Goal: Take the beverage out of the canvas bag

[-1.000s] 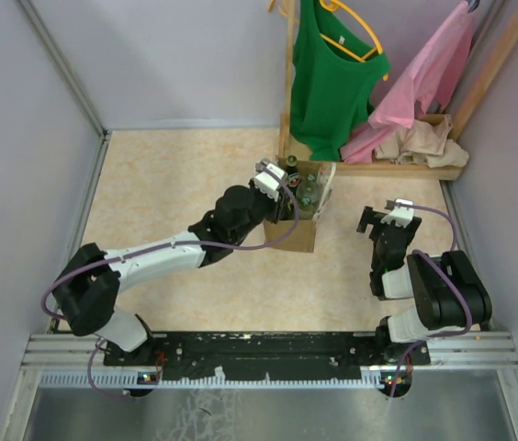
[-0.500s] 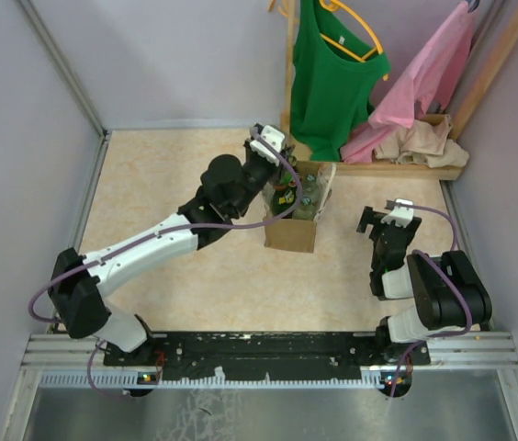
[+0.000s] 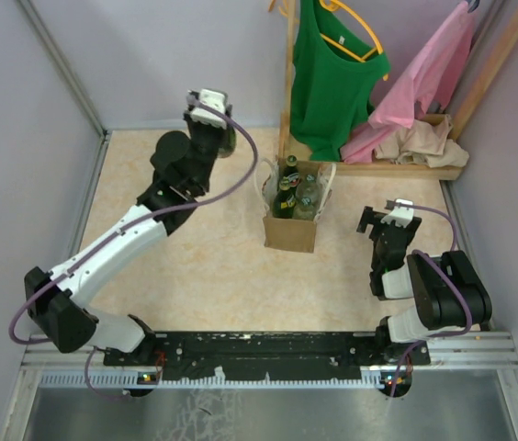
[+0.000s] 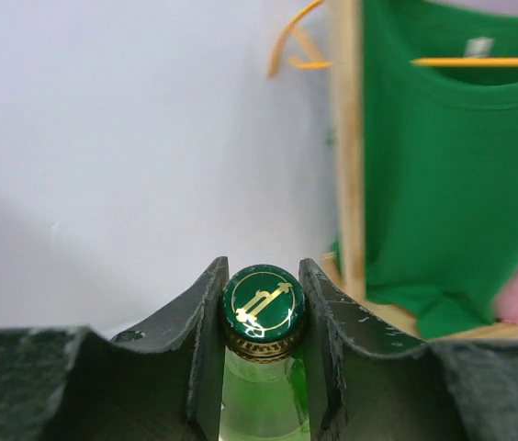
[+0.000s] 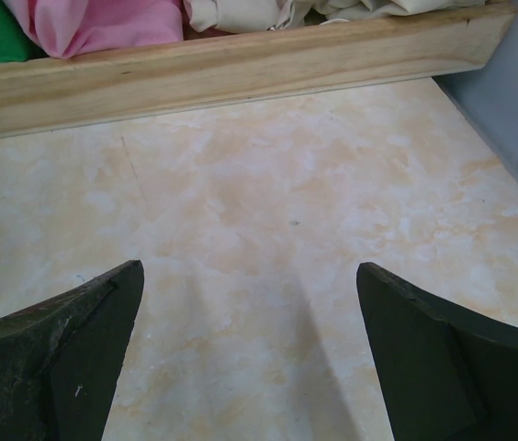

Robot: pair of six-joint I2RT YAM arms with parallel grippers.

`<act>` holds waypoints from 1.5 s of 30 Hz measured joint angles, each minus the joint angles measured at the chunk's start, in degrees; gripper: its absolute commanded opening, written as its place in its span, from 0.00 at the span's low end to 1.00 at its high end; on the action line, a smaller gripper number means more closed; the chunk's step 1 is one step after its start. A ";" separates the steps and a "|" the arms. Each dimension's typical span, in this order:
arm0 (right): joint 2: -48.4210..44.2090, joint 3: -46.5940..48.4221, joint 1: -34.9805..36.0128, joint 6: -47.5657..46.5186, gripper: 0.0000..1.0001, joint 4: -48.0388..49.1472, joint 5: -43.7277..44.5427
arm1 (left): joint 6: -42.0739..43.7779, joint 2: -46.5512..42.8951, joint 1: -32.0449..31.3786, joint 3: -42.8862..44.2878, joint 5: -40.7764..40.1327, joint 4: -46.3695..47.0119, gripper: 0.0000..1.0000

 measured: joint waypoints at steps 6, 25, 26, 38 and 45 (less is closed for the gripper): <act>0.00 0.00 0.00 0.00 0.99 0.02 0.00 | -6.60 -0.22 12.76 -2.36 -0.37 -3.65 0.00; 0.00 0.00 0.00 0.00 0.99 0.00 0.00 | -20.04 9.88 19.21 -14.34 6.36 -3.63 0.00; 0.00 0.00 0.00 0.00 0.99 0.02 0.00 | -20.41 10.51 19.43 -14.62 6.78 -2.99 0.00; 0.00 0.00 0.00 0.00 0.99 0.02 0.00 | -23.58 19.52 20.44 -15.34 11.50 6.84 0.00; 0.00 0.00 0.00 0.00 0.99 0.02 0.00 | -23.26 20.37 20.46 -17.75 12.31 13.64 0.00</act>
